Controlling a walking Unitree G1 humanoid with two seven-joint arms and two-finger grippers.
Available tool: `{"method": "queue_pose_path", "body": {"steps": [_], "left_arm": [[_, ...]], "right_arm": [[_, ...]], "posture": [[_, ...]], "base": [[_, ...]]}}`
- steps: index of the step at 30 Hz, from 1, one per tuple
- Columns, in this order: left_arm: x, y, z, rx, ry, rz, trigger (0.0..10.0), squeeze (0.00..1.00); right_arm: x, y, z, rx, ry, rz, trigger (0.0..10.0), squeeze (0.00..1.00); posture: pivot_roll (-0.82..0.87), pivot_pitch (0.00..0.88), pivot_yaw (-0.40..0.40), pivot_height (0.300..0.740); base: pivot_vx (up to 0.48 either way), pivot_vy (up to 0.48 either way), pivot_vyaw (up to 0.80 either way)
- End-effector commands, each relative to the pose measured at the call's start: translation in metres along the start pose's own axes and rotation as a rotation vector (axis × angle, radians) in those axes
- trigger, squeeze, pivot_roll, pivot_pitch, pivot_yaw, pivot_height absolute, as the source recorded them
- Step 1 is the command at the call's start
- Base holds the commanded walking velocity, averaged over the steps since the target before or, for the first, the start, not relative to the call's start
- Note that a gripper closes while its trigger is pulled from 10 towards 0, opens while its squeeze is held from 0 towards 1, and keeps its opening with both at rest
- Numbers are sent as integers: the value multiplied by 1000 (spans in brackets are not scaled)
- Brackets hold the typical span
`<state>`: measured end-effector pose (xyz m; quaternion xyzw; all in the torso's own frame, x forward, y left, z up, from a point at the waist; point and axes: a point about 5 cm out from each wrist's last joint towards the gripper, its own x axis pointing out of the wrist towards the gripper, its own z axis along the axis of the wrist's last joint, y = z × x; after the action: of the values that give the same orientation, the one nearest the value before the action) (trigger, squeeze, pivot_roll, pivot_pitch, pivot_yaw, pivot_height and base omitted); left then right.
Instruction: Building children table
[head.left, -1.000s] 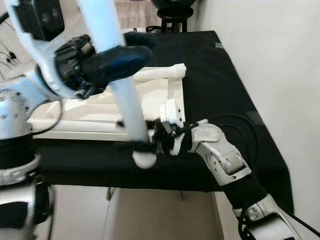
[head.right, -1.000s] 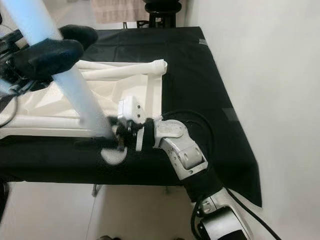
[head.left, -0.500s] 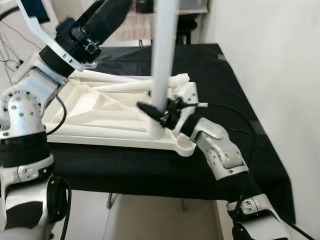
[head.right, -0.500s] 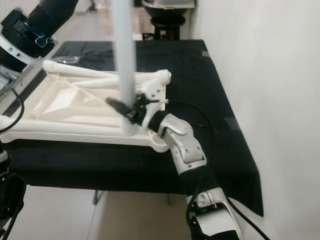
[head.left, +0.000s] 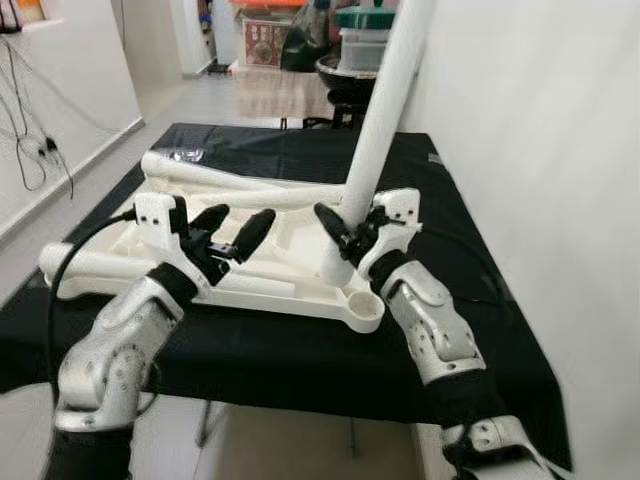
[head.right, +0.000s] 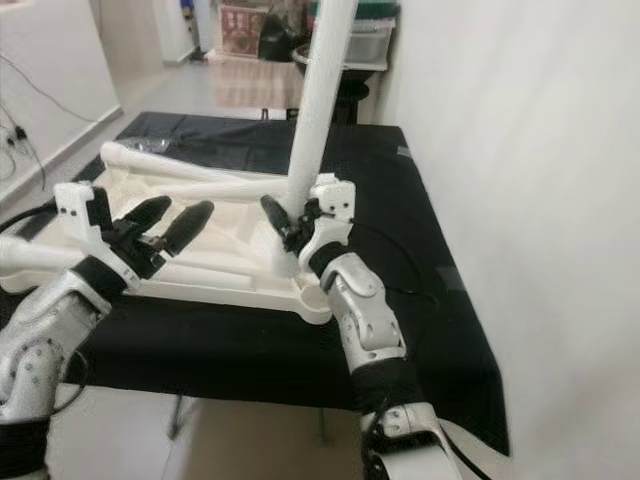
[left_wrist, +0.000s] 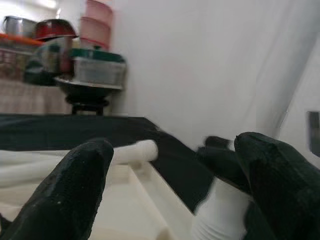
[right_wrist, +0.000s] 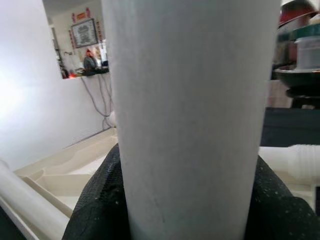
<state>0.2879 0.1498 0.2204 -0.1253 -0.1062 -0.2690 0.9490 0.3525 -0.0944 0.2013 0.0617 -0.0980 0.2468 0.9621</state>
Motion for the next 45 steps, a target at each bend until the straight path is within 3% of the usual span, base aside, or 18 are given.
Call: {"method": "queue_pose_path", "body": {"steps": [1, 2, 4, 6, 8, 11, 13, 16, 20, 26, 45], "left_arm": [[-6, -1, -18, -3, 53, 46, 10000, 0], [-6, -1, -18, -3, 53, 46, 10000, 0], [-25, -2, -50, -20, 137, 146, 10000, 0], [-25, -2, -50, -20, 137, 146, 10000, 0], [-42, -4, -69, -23, 195, 206, 10000, 0], [-51, -7, -78, 1, 230, 225, 10000, 0], [-51, -7, -78, 1, 230, 225, 10000, 0], [-56, -11, -83, 38, 242, 229, 10000, 0], [-56, -13, -83, 36, 216, 219, 10000, 0], [-55, -18, -87, 56, 209, 179, 10000, 0], [-54, -19, -88, 65, 185, 171, 10000, 0]], "right_arm": [[-3, 4, -1, -16, 3, 2, 10000, 0], [-3, 4, -1, -16, 3, 2, 10000, 0], [-14, 10, -15, -22, 38, -7, 10000, 0], [-14, 10, -15, -22, 38, -7, 10000, 0], [-24, 14, -27, -34, 68, -22, 10000, 0], [-35, 16, -36, -40, 88, -32, 10000, 0], [-35, 16, -36, -40, 88, -32, 10000, 0], [-58, 17, -49, -17, 122, -46, 10000, 0], [-67, 17, -50, 3, 120, -64, 10000, 0], [-71, 11, -49, 9, 117, -94, 10000, 0], [-72, 13, -50, 40, 140, -70, 10000, 0]], "posture": [[21, 0, -56, 740], [21, 0, -56, 740], [20, 0, -52, 740], [20, 0, -52, 740], [17, 0, -53, 740], [17, 0, -54, 740], [17, 0, -54, 740], [14, 0, -53, 740], [7, 0, -50, 740], [-3, 0, -44, 740], [-1, 0, -39, 740]], "base": [[0, 0, 0], [0, 0, 0], [0, 0, 0], [0, 0, 0], [0, 0, 0], [0, 0, 0], [0, 0, 0], [0, 0, 0], [0, 0, 0], [92, 0, 0], [371, 0, 29]]}}
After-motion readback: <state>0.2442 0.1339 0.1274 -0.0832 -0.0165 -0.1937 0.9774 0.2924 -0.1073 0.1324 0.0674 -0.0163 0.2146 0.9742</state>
